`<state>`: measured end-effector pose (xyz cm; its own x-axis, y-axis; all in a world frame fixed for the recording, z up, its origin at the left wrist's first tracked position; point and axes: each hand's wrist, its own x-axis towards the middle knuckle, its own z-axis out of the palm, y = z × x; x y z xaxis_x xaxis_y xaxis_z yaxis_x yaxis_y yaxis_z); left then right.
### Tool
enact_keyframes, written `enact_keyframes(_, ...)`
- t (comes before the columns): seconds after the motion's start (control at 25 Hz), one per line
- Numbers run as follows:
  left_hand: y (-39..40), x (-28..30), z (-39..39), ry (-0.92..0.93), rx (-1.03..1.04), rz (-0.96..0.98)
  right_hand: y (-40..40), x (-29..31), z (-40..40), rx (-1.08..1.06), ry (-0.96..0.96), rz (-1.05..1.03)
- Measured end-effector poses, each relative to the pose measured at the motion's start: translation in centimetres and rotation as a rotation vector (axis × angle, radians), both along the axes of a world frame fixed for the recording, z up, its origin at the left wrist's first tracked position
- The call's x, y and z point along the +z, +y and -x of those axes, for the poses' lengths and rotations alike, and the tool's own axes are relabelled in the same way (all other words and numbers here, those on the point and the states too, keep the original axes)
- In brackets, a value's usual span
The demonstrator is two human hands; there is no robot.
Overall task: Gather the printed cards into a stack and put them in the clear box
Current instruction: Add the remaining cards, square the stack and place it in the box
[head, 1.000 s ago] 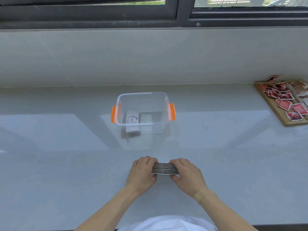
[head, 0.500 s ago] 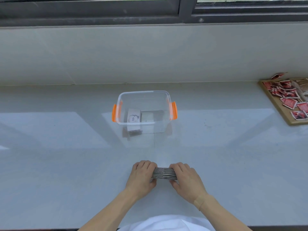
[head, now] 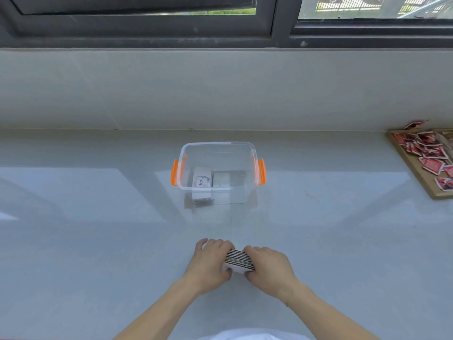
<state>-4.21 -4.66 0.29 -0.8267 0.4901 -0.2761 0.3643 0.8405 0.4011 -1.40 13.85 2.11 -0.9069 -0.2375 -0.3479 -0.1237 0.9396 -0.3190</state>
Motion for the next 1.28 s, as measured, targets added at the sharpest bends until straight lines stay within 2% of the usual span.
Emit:
enact_keyframes(0.16, -1.1, 3.8, 1.6, -0.283, 0.253, -0.496, 1.4, 3.3, 1.2, -0.245, -0.136, 0.318)
enact_keyframes(0.32, -0.8, 6.7, 2.5, -0.397, 0.440, -0.835, 1.2, 5.2, 2.6, -0.427, -0.190, 0.729)
enact_keyframes(0.44, 0.2, 8.2, 2.8, -0.409, 0.493, -0.963, 0.3, 6.3, 3.4, -0.495, -0.180, 1.096)
enact_keyframes(0.64, 0.8, 10.7, 5.5, -0.414, 0.448, -1.025, -0.6, 8.1, 6.3, -0.489, -0.161, 1.308)
enact_keyframes(0.88, 0.7, 11.9, 11.1, -0.593, 0.559, -1.100, -1.1, 9.7, 11.6, -0.554, -0.210, 1.285)
enact_keyframes(1.04, 1.0, 11.7, 14.8, -0.566, 0.628, -0.993, -1.4, 9.6, 14.9, -0.592, -0.197, 1.185)
enact_keyframes(1.16, 1.1, 10.9, 17.1, -0.584, 0.674, -0.939, -1.0, 9.2, 16.8, -0.534, -0.159, 1.025)
enact_keyframes(1.2, 1.1, 10.6, 17.9, -0.599, 0.700, -0.919, -0.7, 8.8, 17.3, -0.504, -0.089, 0.915)
enact_keyframes(1.28, 1.0, 9.9, 19.3, -0.635, 0.762, -0.855, 0.3, 7.8, 18.1, -0.405, 0.254, 0.570)
